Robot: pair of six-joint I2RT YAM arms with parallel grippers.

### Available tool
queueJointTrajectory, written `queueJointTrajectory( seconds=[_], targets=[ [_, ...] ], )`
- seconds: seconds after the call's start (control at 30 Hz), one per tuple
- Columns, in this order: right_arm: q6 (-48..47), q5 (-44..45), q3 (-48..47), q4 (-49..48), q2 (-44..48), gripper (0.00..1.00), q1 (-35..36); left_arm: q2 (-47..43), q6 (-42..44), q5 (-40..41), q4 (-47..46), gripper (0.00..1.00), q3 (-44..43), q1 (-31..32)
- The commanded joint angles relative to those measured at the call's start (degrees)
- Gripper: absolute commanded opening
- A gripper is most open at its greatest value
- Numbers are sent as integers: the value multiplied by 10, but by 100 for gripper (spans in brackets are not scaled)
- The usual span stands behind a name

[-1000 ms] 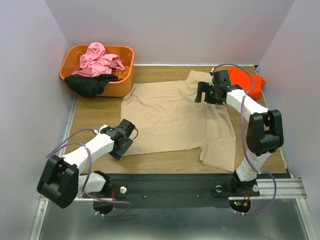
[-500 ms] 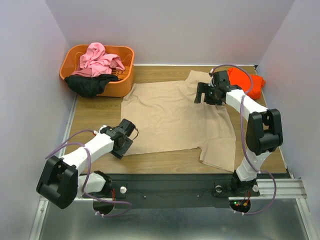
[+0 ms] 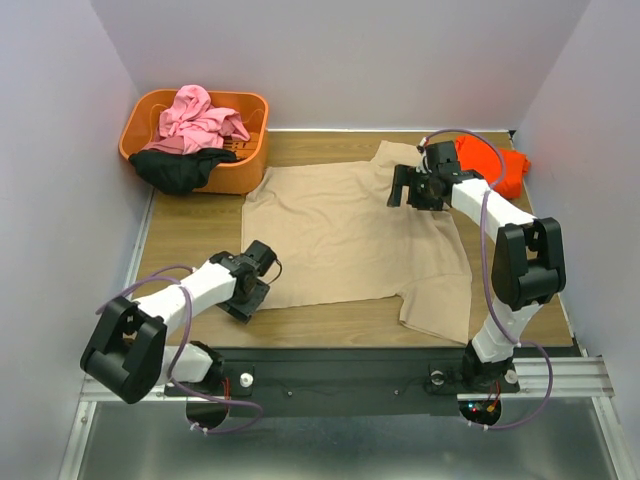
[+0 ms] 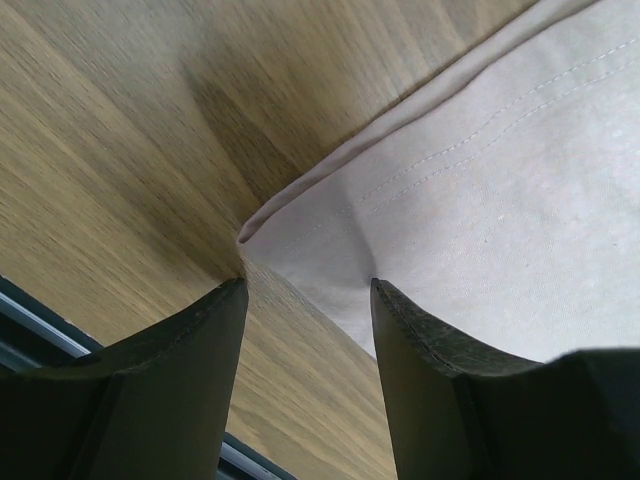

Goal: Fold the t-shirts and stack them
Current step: Fold the tshirt

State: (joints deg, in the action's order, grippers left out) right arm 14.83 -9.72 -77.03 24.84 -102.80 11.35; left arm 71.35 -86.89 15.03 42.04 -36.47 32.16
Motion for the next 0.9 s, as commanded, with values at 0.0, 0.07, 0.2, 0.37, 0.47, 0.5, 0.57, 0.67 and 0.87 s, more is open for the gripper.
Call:
queueJointTrajectory(
  seconds=[0.0,0.07,0.2,0.37,0.47,0.5,0.57,0.67,0.87],
  targets=[
    [5,-15,-2,-25,-4,99,2,9,-35,-1,17,63,10,7],
    [6,-20,-3,-26,-5,99,1,18,-41,-1,12,59,15,7],
    [6,-21,-3,-27,-6,99,-2,36,-39,11,15,52,5,6],
    [7,-21,-6,-27,-9,99,-6,63,-27,40,17,47,-19,7],
    [6,-23,-7,-27,-11,99,-9,68,-24,63,19,47,-36,4],
    [7,-25,-10,-27,-13,99,-9,67,-22,78,23,47,-41,4],
    [9,-29,-12,-28,-14,99,-9,66,-18,89,28,47,-57,4],
    [10,-35,-15,-27,-17,99,-10,73,-14,93,29,47,-61,3],
    [8,-33,-13,-28,-13,98,-9,82,3,94,21,29,-61,1]
  ],
)
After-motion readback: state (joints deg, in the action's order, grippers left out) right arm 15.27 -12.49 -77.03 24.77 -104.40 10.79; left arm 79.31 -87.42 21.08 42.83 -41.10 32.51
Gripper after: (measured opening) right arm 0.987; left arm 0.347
